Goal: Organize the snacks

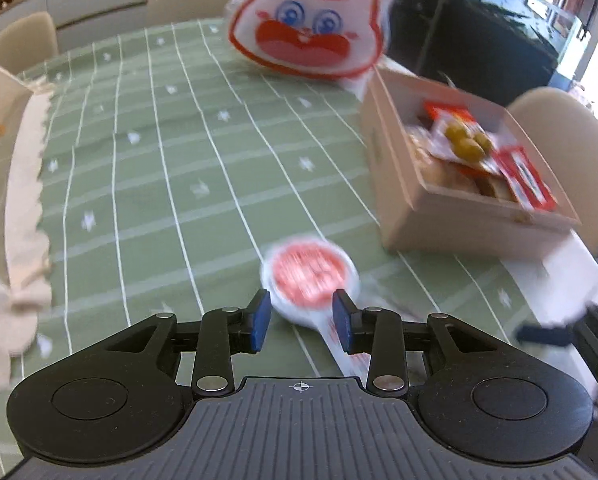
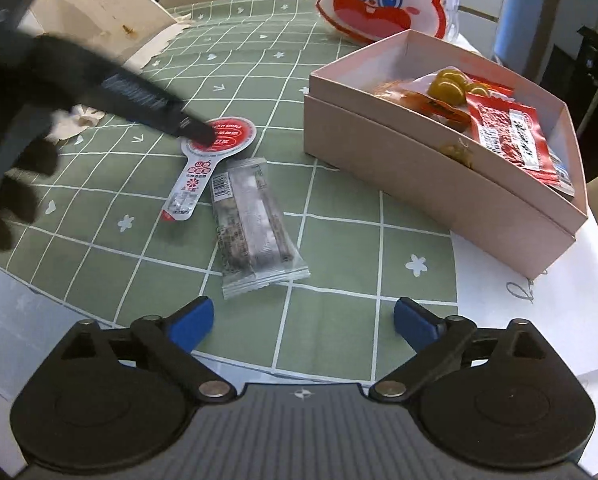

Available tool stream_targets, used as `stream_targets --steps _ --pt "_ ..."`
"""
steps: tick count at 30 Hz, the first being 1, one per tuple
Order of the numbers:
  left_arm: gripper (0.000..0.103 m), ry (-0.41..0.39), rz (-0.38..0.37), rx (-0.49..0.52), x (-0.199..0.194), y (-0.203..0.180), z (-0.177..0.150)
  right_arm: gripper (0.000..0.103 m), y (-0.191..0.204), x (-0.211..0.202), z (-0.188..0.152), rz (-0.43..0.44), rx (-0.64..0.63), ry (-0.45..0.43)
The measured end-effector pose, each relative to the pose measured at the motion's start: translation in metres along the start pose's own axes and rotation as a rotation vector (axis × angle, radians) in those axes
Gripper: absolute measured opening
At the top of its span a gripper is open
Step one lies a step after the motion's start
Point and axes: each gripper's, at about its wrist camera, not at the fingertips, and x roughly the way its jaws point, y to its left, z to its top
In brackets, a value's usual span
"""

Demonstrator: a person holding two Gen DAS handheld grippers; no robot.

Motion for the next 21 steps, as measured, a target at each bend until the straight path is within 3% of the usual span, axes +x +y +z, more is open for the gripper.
stream_targets --steps 3,7,10,14,21 --pt "0.038 0.031 -0.023 -0.042 0.004 -0.008 -0.006 0.102 0.0 0.002 -0.002 -0.007 0.008 -0.014" --pt "0.041 0.023 0.018 -0.055 0.018 -0.017 -0.002 0.103 0.001 0.0 -0.004 -0.013 0.009 -0.018" --pt "0.033 0.006 0.055 -0.037 0.021 -0.016 0.001 0.103 0.001 -0.002 -0.005 -0.008 0.004 -0.021" --pt "0.028 0.02 0.038 -0.065 0.01 0.0 -0.005 0.103 0.002 -0.004 -0.008 -0.016 0.017 -0.021" --pt "0.028 0.089 0.035 -0.058 -0.03 0.021 -0.05 0.103 0.002 -0.006 -0.01 -0.018 0.02 -0.024"
